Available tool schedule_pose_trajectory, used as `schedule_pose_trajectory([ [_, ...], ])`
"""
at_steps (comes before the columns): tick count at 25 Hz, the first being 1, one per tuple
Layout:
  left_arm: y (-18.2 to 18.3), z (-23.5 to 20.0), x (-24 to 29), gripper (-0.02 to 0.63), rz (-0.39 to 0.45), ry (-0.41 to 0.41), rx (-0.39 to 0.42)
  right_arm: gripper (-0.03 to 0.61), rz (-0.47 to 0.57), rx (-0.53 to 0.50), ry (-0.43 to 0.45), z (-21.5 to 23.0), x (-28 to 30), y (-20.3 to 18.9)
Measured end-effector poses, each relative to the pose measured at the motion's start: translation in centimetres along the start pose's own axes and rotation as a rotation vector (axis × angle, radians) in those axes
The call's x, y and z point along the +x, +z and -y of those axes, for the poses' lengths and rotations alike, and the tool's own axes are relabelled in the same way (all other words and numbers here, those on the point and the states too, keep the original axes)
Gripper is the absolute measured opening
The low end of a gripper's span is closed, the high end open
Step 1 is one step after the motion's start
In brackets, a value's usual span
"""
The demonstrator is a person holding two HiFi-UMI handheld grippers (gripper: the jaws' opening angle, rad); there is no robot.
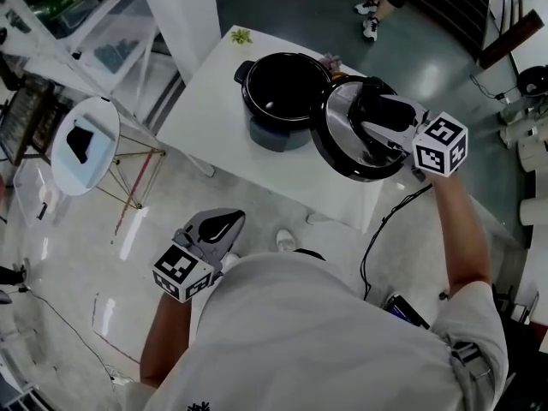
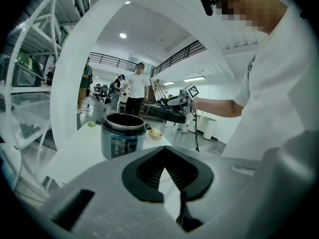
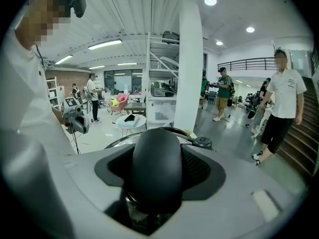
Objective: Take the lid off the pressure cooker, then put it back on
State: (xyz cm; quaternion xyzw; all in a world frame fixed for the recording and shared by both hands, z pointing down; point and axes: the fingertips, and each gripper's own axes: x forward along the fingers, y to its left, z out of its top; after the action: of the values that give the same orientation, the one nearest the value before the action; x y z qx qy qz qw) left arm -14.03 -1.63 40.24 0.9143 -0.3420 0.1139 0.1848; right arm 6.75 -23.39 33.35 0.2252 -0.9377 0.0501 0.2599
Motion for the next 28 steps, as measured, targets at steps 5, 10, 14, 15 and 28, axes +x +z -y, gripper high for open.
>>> schedule_pose_trajectory([
  [5, 0.0, -0.6, -0.9, 0.006, 0.012, 0.035, -0.018, 0.291, -0.002, -0.038, 0.046, 0.5, 3.5, 2.8],
  [10, -0.1, -1.5, -1.8, 0.006, 0.022, 0.088, -0.045, 0.291, 0.002, -0.068, 0.087, 1.2, 7.5, 5.1],
  [14, -0.3, -2.5, -2.9, 0.006, 0.034, 0.145, -0.068, 0.291, -0.004, -0.094, 0.118, 1.4, 11.0, 6.3],
  [15, -0.4, -2.6, -3.2, 0.006, 0.036, 0.16, -0.073, 0.291, -0.004, -0.095, 0.124, 1.5, 11.8, 6.4],
  [28, -1.9, -3.8, -6.1, 0.006, 0.051, 0.289, -0.132, 0.291, -0.05, -0.138, 0.167, 2.0, 20.0, 5.2],
])
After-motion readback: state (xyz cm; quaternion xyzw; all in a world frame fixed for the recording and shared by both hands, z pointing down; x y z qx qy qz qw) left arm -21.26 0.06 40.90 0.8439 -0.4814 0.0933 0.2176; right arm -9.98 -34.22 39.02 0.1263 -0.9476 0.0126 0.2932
